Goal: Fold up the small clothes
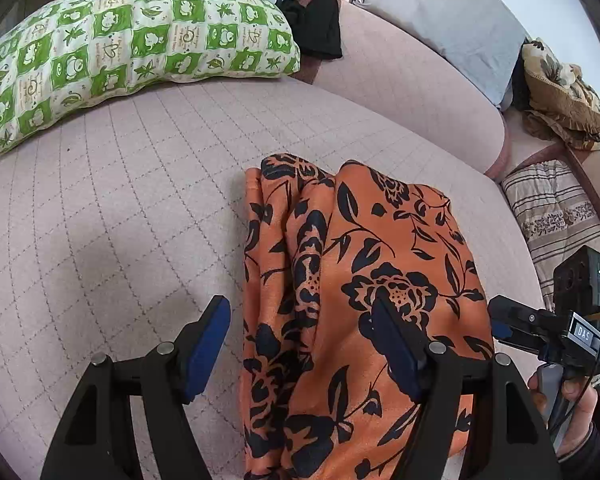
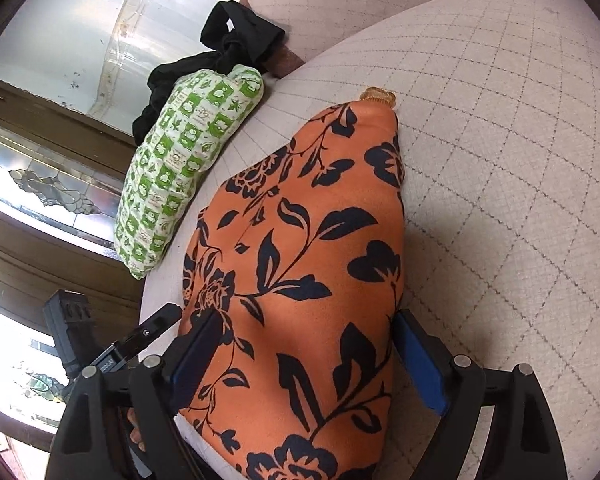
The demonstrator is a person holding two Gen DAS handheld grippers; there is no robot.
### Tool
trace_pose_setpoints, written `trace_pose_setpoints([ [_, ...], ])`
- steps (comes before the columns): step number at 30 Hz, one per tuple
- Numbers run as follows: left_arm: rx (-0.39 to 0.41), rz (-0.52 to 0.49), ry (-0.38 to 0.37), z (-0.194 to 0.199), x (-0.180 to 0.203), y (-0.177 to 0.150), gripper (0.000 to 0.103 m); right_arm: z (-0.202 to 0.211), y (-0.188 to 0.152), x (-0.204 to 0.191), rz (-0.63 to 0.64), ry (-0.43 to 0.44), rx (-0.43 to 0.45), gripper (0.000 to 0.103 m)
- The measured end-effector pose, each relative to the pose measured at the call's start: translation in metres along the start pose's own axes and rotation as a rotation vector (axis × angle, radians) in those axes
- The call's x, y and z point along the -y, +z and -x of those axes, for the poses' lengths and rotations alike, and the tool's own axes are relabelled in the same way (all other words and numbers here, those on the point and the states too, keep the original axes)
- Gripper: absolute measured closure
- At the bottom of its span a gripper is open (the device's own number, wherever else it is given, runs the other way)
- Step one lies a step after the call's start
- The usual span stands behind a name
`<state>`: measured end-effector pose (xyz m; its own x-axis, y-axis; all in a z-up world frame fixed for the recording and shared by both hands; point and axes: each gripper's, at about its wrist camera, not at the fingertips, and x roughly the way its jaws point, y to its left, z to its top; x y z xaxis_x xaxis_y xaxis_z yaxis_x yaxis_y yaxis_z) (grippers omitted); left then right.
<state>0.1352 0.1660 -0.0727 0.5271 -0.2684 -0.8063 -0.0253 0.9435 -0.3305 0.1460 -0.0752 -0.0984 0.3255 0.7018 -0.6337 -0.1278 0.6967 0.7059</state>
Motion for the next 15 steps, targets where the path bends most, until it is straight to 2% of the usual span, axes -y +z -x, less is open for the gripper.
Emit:
trace_pose_setpoints([
  [7,-0.037,-0.018,0.001,-0.016,0.006,-0.002,0.029,-0.005,0.002,0.001,0.010,-0.038,0.003,0.021],
  [11,-0.064,-0.023,0.007,-0.030,0.009,-0.006,0.029,-0.016,0.003,0.003,0.016,-0.091,-0.029,0.041],
  [15,-0.067,-0.028,0.017,-0.033,0.011,-0.009,0.029,-0.017,0.002,0.006,0.013,-0.090,-0.033,0.046],
])
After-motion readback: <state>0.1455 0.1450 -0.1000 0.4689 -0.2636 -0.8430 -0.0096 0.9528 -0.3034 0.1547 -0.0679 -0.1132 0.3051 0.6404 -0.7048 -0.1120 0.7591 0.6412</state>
